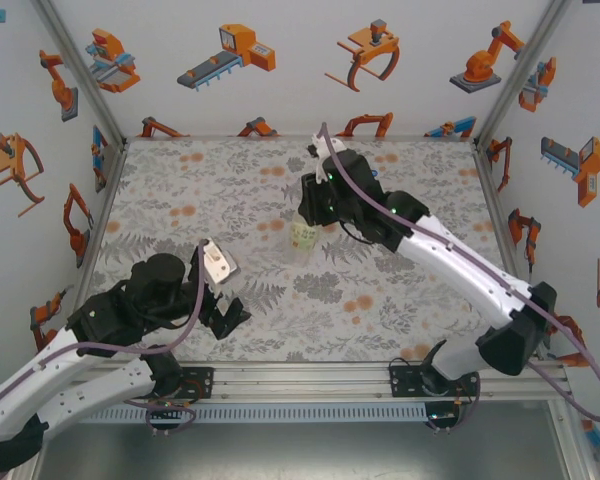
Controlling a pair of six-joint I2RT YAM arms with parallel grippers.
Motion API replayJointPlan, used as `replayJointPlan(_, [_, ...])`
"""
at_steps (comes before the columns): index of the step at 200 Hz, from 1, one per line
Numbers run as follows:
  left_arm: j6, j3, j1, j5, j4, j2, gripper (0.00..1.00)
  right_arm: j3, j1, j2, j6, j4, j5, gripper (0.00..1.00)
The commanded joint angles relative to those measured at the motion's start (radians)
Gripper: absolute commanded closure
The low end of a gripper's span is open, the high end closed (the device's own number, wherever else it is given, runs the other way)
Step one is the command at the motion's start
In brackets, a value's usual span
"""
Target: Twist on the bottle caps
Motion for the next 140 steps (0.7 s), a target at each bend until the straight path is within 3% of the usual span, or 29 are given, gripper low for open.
replayJointPlan(1, [-0.133,-0.029,0.008,-0.046,0.03,-0.015,0.02,0.086,-0.06,0.06,-0.097,0.044,-0.064,0.95])
replayJointPlan(84, [-0.192,-0.093,0.01,-0.086,0.049,-0.056,0.02,0.358,-0.215,0.392,-0.216,0.069,-0.126,0.96])
replayJointPlan(140, [-0.179,-0.092,0.012,-0.091,0.035,-0.032,0.02,0.475,-0.241,0.523,-0.249,0.033,-0.137,0.94])
